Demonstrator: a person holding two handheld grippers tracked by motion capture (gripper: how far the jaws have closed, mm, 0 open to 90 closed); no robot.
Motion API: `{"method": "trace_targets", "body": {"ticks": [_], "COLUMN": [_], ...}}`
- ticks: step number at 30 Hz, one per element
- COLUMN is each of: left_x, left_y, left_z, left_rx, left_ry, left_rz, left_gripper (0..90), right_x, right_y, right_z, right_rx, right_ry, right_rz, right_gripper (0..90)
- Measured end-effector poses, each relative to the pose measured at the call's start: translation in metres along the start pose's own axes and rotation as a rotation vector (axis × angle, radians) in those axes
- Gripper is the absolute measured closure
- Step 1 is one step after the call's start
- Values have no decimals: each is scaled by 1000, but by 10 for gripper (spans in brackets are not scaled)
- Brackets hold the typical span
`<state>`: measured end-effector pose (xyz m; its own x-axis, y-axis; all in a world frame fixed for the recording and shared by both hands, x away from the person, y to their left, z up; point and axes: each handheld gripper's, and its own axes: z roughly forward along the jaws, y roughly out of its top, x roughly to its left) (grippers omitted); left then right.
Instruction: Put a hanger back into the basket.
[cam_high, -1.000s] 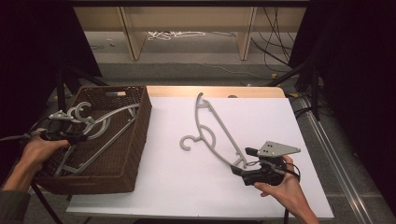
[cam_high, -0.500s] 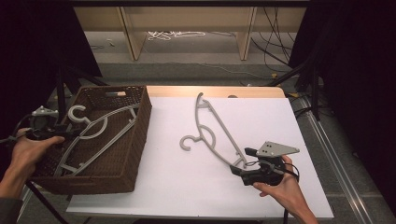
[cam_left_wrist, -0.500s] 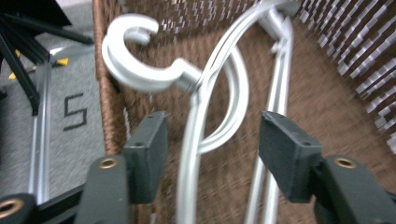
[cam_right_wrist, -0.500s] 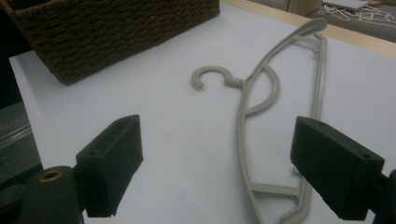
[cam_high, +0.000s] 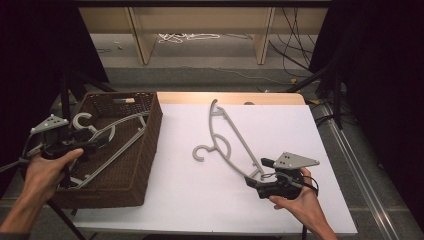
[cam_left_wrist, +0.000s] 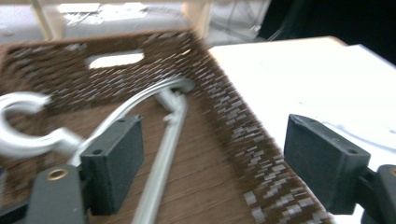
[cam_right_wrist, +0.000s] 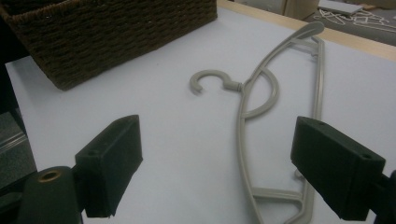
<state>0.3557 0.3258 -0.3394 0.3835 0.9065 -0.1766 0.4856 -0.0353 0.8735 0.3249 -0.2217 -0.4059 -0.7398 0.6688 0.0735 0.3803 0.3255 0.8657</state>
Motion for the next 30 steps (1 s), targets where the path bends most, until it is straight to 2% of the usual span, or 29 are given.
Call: {"method": "trace_targets", "body": {"ticks": [5,7,11,14,16,19,20,23,24,27,30], "left_x": [-34,-45,-64,-77,-87,-96,-100,-111,-114,-121,-125], "left_y": [-1,-3,-9,-12,-16,-20,-21,-27,-29,-36,-45], "left_z": [-2,0,5,7,9,13,13,19,21,28,33], "left_rx": [-76,-89,-112,-135,-151,-166,-161,-163,-157,-152,-165], "left_ry": [-66,-103,-141,-147,-158,-179,-180,-187,-195,-218,-228], "left_rz": [16,17,34,68,72,72,79,135,143,147,157], "left_gripper": [172,172,171,171,171,172,172,172,172,172,172], "right_x": [0,0,-1,-2,-2,-4,-4,-5,-5,-5,-6], "right_y": [-1,-1,-1,-2,-2,-4,-5,-5,-6,-6,-6], "right_z": [3,2,3,4,4,7,7,10,10,9,8], "right_rx": [-17,-8,-18,-37,-32,-36,-28,-38,-36,-21,-32], "right_ry": [6,5,0,0,1,12,1,9,10,16,12], "right_rz": [4,4,4,4,5,12,9,13,12,28,31], "right_gripper": [174,174,174,174,174,171,172,172,172,171,172]}}
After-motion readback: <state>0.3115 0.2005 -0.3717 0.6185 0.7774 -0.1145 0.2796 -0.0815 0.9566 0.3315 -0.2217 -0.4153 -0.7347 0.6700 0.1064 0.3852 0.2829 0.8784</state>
